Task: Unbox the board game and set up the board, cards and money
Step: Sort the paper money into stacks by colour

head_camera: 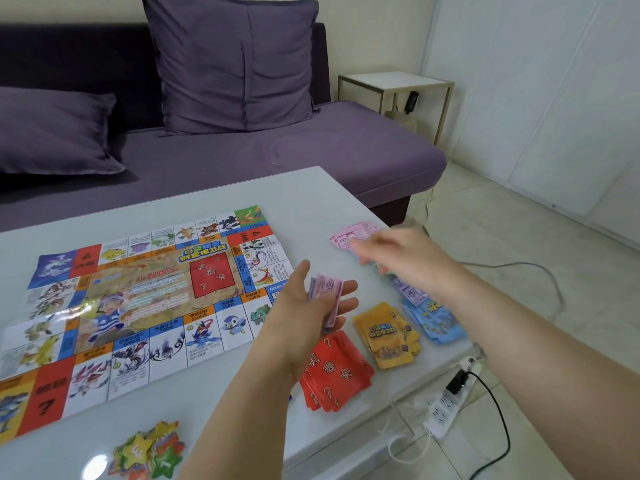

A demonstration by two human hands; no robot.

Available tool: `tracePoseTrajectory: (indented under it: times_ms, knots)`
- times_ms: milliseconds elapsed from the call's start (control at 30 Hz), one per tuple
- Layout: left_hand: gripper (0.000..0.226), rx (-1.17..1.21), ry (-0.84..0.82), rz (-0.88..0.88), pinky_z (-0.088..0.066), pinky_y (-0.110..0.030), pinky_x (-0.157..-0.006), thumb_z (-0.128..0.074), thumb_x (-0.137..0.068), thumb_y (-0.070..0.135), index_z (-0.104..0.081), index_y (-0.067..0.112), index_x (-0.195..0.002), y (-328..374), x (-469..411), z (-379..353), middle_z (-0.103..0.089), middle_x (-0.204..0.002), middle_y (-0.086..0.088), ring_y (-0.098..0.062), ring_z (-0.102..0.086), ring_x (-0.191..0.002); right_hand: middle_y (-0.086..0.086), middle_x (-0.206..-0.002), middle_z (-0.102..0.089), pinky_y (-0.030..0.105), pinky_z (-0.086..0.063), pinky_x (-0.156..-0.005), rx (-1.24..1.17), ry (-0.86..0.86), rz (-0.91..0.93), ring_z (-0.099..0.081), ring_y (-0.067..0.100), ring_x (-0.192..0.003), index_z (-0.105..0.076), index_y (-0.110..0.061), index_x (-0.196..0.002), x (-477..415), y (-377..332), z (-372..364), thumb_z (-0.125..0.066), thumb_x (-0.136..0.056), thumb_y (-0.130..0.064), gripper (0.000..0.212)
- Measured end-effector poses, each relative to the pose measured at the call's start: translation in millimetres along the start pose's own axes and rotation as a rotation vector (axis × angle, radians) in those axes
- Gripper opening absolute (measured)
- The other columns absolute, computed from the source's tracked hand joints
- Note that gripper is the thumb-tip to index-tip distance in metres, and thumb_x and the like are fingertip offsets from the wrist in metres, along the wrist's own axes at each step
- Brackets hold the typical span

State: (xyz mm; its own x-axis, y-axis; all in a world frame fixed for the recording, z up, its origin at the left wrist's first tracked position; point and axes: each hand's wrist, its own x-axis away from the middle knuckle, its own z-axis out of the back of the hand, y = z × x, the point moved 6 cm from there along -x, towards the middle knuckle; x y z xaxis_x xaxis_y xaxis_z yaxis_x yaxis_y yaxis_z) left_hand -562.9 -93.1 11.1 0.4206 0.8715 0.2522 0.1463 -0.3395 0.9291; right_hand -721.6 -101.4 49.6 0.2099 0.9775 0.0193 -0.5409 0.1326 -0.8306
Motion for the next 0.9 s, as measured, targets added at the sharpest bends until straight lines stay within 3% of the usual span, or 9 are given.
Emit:
tracePoseTrajectory:
  times_ms: [100,233,300,367,467,667,767,833,900]
  knots:
    - [0.066,0.005,-0.020,-0.005,-0.051,-0.019,-0.056,-0.052,-0.094,0.004,-0.021,0.025,-0.149,-1.2,0.2,-2.4,-0.071,-0.098,0.000,-0.014,-0.072,-0.079,-0.007,-0.076,-0.071,0.017,-0.046,-0.069,0.095,-0.226,0.050,-0.061,-0.002,-0.067,-0.070,-0.021,-0.076,10.0,-9.7,-26.9,-0.073,-0.079,-0.035,0.015]
    - [0.058,0.042,0.000,0.020,-0.055,-0.026,-0.062,-0.051,-0.095,0.004,-0.028,0.020,-0.146,-2.6,0.8,0.1,-0.073,-0.083,0.002,-0.019,-0.072,-0.081,-0.006,-0.080,-0.072,0.012,-0.046,-0.070,0.097,-0.222,0.063,-0.063,-0.004,-0.070,-0.071,-0.020,-0.080,9.8,-6.4,-26.9,-0.069,-0.085,-0.027,0.009]
    - [0.052,0.100,0.012,0.043,-0.057,-0.029,-0.065,-0.048,-0.096,0.001,-0.034,0.015,-0.143,-1.8,0.3,2.5,-0.072,-0.088,-0.004,-0.021,-0.072,-0.079,-0.004,-0.083,-0.072,0.020,-0.046,-0.075,0.100,-0.220,0.061,-0.062,0.001,-0.075,-0.072,-0.022,-0.082,8.6,-5.0,-23.4,-0.067,-0.086,-0.029,0.010]
    - [0.042,0.117,0.046,0.033,-0.057,-0.024,-0.060,-0.047,-0.096,0.001,-0.044,0.012,-0.136,1.2,0.2,6.1,-0.069,-0.093,-0.007,-0.018,-0.070,-0.073,-0.009,-0.076,-0.068,0.015,-0.044,-0.068,0.071,-0.227,0.032,-0.057,0.000,-0.071,-0.070,-0.027,-0.081,6.1,-2.6,-22.0,-0.065,-0.088,-0.030,0.009]
    - [0.022,0.177,0.123,0.004,-0.055,-0.018,-0.055,-0.045,-0.097,0.002,-0.056,0.009,-0.115,4.0,-1.0,16.0,-0.069,-0.084,-0.006,-0.011,-0.069,-0.064,-0.012,-0.071,-0.061,0.015,-0.040,-0.065,0.005,-0.081,-0.013,-0.051,0.002,-0.066,-0.069,-0.027,-0.079,-11.7,6.8,-13.3,-0.064,-0.089,-0.026,0.011]
    - [0.013,0.241,0.168,-0.014,-0.053,-0.017,-0.053,-0.046,-0.098,0.011,-0.058,0.012,-0.094,8.7,-14.3,30.1,-0.073,-0.072,0.003,-0.005,-0.067,-0.059,0.009,-0.101,-0.071,0.022,-0.042,-0.076,-0.033,0.332,-0.054,-0.060,0.014,-0.088,-0.072,-0.004,-0.101,-77.5,18.9,8.4,-0.065,-0.086,-0.013,0.018]
    - [0.009,0.180,0.200,-0.014,-0.051,-0.015,-0.051,-0.051,-0.096,0.017,-0.059,0.014,-0.094,8.4,-19.0,34.6,-0.072,-0.067,0.005,-0.001,-0.061,-0.051,0.018,-0.110,-0.068,0.041,-0.047,-0.093,0.137,0.396,-0.101,-0.061,0.033,-0.104,-0.067,0.004,-0.103,-105.9,23.3,10.1,-0.064,-0.085,-0.019,0.030]
    - [0.008,0.155,0.232,0.005,-0.048,-0.016,-0.051,-0.054,-0.095,0.021,-0.060,0.015,-0.095,6.6,-21.1,38.1,-0.070,-0.066,0.006,-0.001,-0.055,-0.048,0.014,-0.110,-0.068,0.046,-0.045,-0.097,0.230,0.400,-0.144,-0.059,0.034,-0.109,-0.066,-0.003,-0.110,-110.5,26.2,10.7,-0.065,-0.084,-0.026,0.034]
    - [0.008,0.142,0.247,0.024,-0.046,-0.018,-0.052,-0.053,-0.095,0.020,-0.059,0.016,-0.091,6.9,-22.1,38.9,-0.069,-0.070,0.004,-0.004,-0.050,-0.049,0.006,-0.109,-0.068,0.042,-0.045,-0.097,0.236,0.401,-0.098,-0.059,0.026,-0.107,-0.068,-0.013,-0.108,-103.1,20.0,9.7,-0.064,-0.085,-0.027,0.028]
